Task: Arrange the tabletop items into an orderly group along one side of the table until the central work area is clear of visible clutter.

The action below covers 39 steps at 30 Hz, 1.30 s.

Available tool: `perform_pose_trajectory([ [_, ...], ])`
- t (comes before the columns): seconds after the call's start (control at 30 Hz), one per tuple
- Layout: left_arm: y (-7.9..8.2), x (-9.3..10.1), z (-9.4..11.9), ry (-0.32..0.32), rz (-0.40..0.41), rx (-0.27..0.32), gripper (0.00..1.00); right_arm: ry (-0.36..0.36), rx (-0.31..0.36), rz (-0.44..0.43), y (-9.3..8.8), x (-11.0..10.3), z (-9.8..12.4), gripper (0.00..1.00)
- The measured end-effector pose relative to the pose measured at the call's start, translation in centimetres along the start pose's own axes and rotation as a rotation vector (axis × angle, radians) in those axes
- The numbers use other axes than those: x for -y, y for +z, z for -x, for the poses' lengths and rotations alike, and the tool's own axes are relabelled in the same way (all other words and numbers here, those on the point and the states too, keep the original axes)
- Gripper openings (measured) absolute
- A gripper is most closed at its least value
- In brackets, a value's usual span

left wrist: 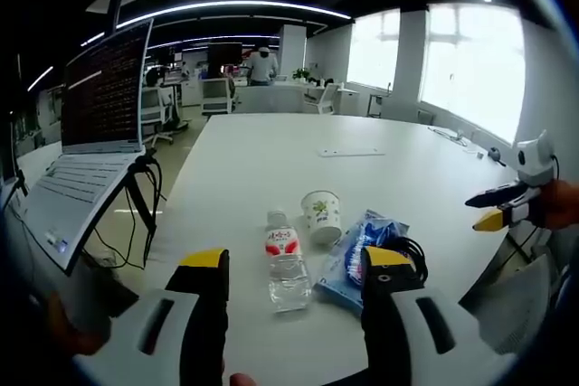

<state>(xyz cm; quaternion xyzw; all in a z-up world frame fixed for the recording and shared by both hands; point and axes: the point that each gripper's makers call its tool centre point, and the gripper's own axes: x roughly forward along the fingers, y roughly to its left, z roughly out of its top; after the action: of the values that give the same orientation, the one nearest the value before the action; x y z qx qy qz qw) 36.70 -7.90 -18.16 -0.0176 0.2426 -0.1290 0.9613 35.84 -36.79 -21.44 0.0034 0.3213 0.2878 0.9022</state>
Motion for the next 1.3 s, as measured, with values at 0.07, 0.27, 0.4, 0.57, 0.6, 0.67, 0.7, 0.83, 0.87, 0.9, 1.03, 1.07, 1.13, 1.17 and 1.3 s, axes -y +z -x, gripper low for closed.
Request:
perform_pose_trajectory([
  [0.07,0.0,-0.1,0.0,0.001,-0.003,-0.003,0.59,-0.001,0.001,-0.002,0.0,0.0,0.0,0.66],
  [0.27,-0.2,-0.2,-0.1,-0.004,-0.001,-0.011,0.58,-0.003,0.003,-0.006,0.0,0.0,0.1,0.66],
  [0.4,-0.5,-0.2,0.0,-0.012,-0.007,-0.018,0.57,-0.006,0.005,-0.010,-0.1,0.1,0.2,0.66],
  [0.57,-1.3,-0.5,0.1,-0.015,-0.003,-0.035,0.56,-0.014,0.005,-0.019,-0.4,0.3,0.4,0.66],
  [0.6,-1.5,-0.7,0.1,-0.015,-0.004,-0.040,0.56,-0.014,0.004,-0.019,-0.5,0.3,0.5,0.66],
  [0.67,-1.6,-0.7,0.0,-0.016,-0.004,-0.044,0.56,-0.015,0.001,-0.021,-0.7,0.4,0.5,0.66],
  [0.7,-1.6,-0.8,0.0,-0.018,-0.001,-0.045,0.56,-0.016,-0.001,-0.021,-0.8,0.4,0.5,0.66],
  [0.83,-1.8,-0.9,-0.3,-0.027,-0.004,-0.051,0.56,-0.021,0.000,-0.025,-0.9,0.4,0.6,0.66],
  [0.87,-1.8,-0.9,-0.4,-0.028,-0.004,-0.053,0.56,-0.023,0.002,-0.029,-1.0,0.5,0.6,0.66],
  [0.9,-1.9,-1.0,-0.6,-0.029,-0.010,-0.061,0.55,-0.024,0.002,-0.030,-1.0,0.5,0.6,0.66],
  [1.03,-1.9,-0.8,-1.4,-0.047,-0.023,-0.079,0.55,-0.026,0.002,-0.032,-1.2,0.4,0.7,0.66],
  [1.07,-1.9,-0.7,-1.6,-0.049,-0.028,-0.084,0.55,-0.027,0.001,-0.033,-1.3,0.4,0.7,0.66],
  [1.13,-1.8,-0.7,-2.1,-0.054,-0.030,-0.088,0.53,-0.027,0.001,-0.035,-1.4,0.4,0.7,0.66],
  [1.17,-1.7,-0.7,-2.4,-0.057,-0.026,-0.087,0.52,-0.027,0.002,-0.037,-1.4,0.5,0.7,0.66],
  [1.3,-1.5,-0.7,-3.6,-0.057,-0.016,-0.095,0.50,-0.028,0.005,-0.044,-1.4,0.4,0.8,0.66],
])
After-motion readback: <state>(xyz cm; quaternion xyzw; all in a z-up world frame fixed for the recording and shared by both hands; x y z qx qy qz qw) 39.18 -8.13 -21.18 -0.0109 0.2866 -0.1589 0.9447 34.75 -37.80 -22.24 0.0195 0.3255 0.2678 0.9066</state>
